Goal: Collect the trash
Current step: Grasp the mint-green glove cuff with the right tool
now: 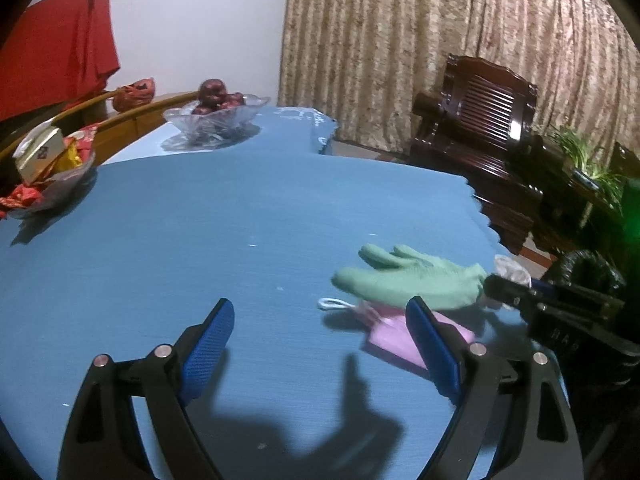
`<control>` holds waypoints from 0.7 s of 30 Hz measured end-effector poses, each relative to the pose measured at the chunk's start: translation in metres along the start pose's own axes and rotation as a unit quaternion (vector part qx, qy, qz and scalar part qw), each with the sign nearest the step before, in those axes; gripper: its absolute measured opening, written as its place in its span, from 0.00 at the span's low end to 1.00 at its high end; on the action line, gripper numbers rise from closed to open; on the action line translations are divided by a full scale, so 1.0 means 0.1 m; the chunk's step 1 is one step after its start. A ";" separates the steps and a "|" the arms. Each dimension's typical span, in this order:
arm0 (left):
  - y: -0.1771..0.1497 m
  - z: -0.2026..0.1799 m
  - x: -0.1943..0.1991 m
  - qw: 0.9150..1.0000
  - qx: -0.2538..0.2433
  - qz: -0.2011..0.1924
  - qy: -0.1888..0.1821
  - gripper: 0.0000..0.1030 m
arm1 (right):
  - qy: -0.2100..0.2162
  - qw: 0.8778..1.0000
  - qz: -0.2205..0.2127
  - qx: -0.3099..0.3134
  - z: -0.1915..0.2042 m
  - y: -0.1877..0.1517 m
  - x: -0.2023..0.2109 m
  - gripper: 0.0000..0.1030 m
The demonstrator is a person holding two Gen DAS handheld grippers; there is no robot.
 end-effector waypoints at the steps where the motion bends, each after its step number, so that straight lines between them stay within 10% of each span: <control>1: 0.00 -0.05 -0.02 1.000 -0.003 0.003 -0.004 0.83 | -0.003 1.000 -0.004 -0.005 -0.04 0.01 0.04 0.27; 14: -0.12 -0.50 -0.40 0.997 -0.026 0.061 -0.034 0.78 | -0.028 0.999 -0.013 -0.041 -0.25 0.06 0.20 0.27; 21: -0.18 -0.63 -0.52 0.992 -0.021 0.096 -0.082 0.19 | -0.028 0.999 -0.012 -0.043 -0.23 0.05 0.20 0.27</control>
Point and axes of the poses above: each gripper's, at about its wrist camera, not at the fingertips, and x roughly against the way its jaws point, z to its left, y to its top, the point moved 4 cm from there along -x, roughly the way its jaws point, and after that the axes turned 2 degrees about -z, right-handed, at the moved point
